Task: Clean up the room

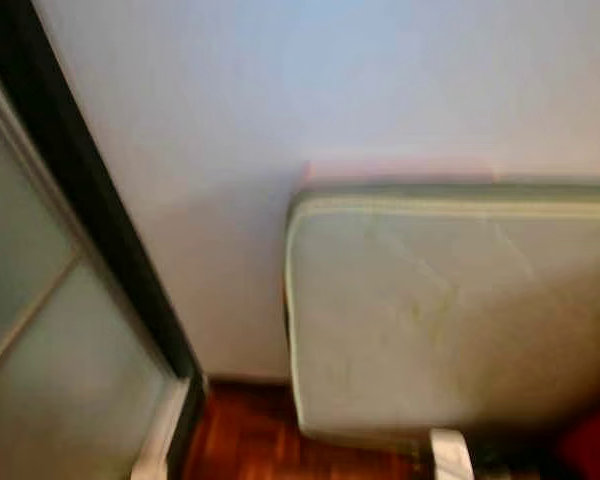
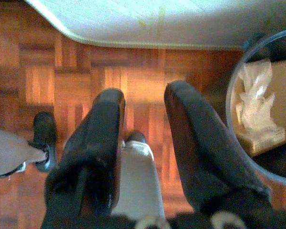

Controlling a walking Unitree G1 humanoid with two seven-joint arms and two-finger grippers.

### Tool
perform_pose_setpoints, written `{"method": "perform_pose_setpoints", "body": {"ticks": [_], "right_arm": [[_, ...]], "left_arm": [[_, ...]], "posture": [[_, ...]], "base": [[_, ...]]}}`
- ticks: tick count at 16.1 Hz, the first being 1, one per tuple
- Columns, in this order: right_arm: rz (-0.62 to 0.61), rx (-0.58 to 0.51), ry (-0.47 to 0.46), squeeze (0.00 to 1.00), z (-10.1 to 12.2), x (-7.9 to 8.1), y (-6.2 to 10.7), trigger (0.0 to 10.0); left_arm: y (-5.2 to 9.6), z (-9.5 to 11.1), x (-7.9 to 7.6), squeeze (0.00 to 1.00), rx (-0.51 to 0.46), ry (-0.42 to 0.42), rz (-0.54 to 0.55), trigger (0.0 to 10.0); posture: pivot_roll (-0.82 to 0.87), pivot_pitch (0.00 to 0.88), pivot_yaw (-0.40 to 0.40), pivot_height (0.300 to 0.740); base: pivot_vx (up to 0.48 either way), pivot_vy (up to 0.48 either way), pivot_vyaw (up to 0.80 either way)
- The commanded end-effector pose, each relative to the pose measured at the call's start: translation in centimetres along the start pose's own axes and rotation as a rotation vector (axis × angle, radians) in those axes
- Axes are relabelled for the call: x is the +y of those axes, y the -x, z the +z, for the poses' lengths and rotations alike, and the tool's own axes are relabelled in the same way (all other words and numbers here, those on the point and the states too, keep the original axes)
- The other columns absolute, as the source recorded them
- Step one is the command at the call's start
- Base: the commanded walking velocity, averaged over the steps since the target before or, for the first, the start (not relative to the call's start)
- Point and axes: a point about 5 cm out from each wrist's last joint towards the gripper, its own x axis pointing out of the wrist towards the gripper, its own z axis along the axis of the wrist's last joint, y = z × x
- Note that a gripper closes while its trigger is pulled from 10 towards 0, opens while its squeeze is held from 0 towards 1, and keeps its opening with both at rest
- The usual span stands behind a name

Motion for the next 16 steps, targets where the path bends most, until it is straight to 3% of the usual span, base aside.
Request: {"method": "perform_pose_setpoints", "body": {"ticks": [1,6,16], "right_arm": [[0.018,-0.065,-0.067,0.00,4.59,-0.89,-0.76,10.0],[0.006,-0.061,-0.076,0.00,4.62,-1.00,-0.77,10.0],[0.013,-0.047,-0.078,0.00,4.58,-0.83,-0.81,10.0]], "left_arm": [[-2.34,8.38,-5.86,0.00,-0.103,-0.120,-0.171,10.0],[-2.34,8.48,-5.94,0.00,-0.107,-0.109,-0.172,10.0],[-2.35,8.89,-5.78,0.00,-0.133,-0.150,-0.164,10.0]], "posture": [[0.05,0.000,-0.059,0.740],[0.05,0.000,-0.065,0.740],[0.05,0.000,-0.058,0.740]], "base": [[0.000,0.000,0.00],[0.000,0.000,-0.08],[0.000,-0.027,-0.80]]}}
